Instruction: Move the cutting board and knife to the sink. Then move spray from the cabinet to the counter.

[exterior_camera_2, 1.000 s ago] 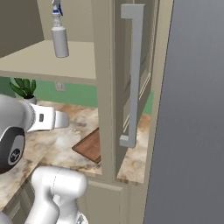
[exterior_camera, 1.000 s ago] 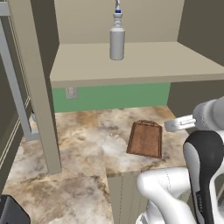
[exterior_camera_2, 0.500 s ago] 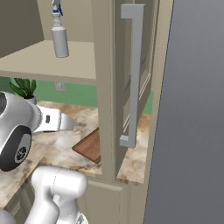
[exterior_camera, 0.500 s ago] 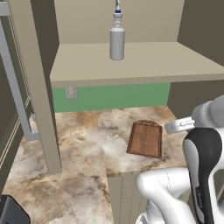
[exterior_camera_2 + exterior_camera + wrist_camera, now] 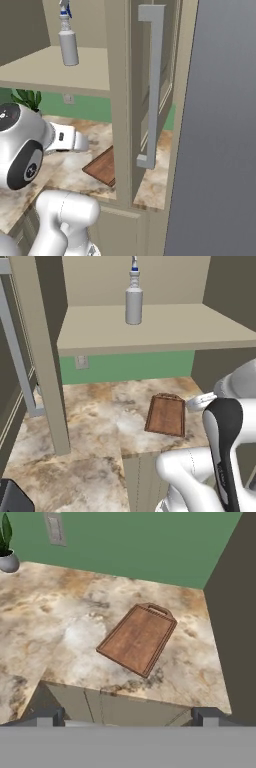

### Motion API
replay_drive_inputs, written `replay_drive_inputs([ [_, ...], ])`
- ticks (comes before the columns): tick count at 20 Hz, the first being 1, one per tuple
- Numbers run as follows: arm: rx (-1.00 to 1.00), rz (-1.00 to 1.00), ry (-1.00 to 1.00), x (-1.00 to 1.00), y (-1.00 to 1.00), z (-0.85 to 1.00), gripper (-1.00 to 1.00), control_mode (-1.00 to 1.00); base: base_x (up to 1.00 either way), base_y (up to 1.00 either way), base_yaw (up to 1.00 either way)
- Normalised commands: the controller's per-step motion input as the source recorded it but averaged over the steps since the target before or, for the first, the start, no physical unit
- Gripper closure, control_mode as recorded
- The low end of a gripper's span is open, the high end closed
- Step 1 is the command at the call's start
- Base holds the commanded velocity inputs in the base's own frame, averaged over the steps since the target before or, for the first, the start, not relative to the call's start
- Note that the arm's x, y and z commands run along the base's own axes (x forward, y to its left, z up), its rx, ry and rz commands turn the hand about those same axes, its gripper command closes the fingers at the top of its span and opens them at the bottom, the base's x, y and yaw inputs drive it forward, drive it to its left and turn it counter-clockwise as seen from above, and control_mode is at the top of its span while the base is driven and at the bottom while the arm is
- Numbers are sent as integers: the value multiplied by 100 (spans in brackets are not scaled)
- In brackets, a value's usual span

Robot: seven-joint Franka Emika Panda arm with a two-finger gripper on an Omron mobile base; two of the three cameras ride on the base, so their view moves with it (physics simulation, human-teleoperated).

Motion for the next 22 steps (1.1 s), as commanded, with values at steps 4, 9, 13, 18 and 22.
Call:
replay_drive_inputs([
  [4,0,0,-6,26,0,-40,-100,-100,0,0,0],
  [9,0,0,-8,33,-2,-46,-100,-100,0,0,0],
  [13,0,0,-3,48,-3,-45,-100,-100,0,0,0],
  [18,0,0,3,59,-6,-16,-100,-100,0,0,0],
  [22,0,0,0,54,-7,-22,-100,-100,0,0,0],
])
